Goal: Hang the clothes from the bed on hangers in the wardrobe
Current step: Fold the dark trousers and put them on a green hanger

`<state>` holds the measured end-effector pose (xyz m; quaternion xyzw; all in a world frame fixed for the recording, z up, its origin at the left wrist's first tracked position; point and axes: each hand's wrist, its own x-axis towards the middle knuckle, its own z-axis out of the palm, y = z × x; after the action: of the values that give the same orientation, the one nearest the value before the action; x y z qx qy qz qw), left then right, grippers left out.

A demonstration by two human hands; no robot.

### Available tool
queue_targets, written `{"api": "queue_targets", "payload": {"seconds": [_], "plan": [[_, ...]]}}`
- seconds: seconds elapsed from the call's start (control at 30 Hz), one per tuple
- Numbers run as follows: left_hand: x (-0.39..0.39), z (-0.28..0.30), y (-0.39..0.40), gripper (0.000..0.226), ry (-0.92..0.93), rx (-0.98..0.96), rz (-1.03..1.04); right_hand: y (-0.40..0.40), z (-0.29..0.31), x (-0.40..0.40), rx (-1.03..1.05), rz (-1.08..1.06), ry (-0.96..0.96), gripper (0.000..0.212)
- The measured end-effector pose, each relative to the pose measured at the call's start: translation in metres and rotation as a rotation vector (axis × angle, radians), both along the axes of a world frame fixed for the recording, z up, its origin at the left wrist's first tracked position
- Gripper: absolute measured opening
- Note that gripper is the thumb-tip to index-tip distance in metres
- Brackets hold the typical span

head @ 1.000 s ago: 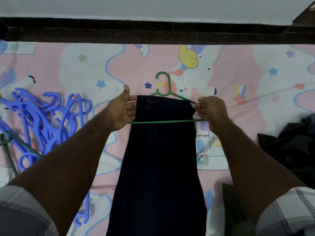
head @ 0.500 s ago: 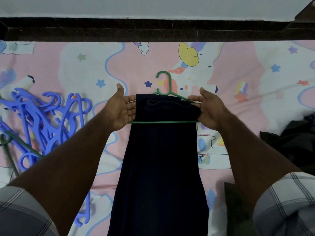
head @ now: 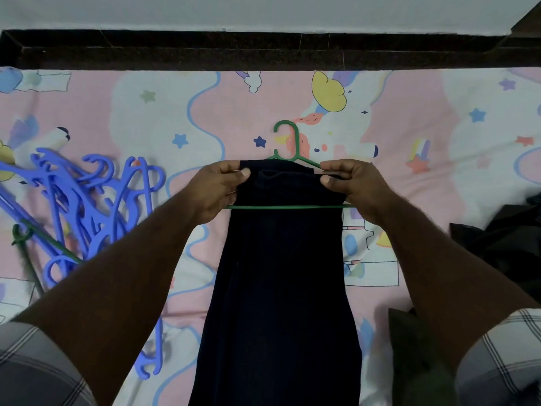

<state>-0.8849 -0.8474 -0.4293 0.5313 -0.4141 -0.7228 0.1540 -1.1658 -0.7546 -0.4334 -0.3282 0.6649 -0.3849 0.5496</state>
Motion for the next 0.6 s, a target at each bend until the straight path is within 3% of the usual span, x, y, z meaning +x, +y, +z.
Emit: {"api": "queue_targets", "payload": {"seconds": [0.17, 0.27, 0.37, 0.47, 0.5, 0.6], "plan": [[0.007, 0.016, 0.013, 0.012, 0.017, -0.092, 0.044, 0.018, 0.02, 0.013, -0.172, -0.027, 0.176, 0.026], [0.017, 0.033, 0.035, 0.021, 0.034, -0.088, 0.082, 0.046, 0.035, 0.023, -0.186, 0.037, 0.362, 0.033], [0.021, 0.037, 0.062, 0.024, -0.114, -0.127, 0.099, 0.075, 0.044, 0.039, -0.202, 0.231, 0.622, 0.042], [0.015, 0.033, 0.078, 0.016, -0.284, -0.366, -0.044, 0.084, 0.047, 0.051, -0.232, 0.267, 0.697, 0.034], [0.013, 0.035, 0.08, 0.025, -0.333, -0.443, -0.13, 0.083, 0.048, 0.052, -0.232, 0.249, 0.707, 0.032], [0.011, 0.036, 0.08, 0.097, -0.538, -0.647, -0.46, 0.075, 0.051, 0.052, -0.197, 0.196, 0.71, 0.03]]}}
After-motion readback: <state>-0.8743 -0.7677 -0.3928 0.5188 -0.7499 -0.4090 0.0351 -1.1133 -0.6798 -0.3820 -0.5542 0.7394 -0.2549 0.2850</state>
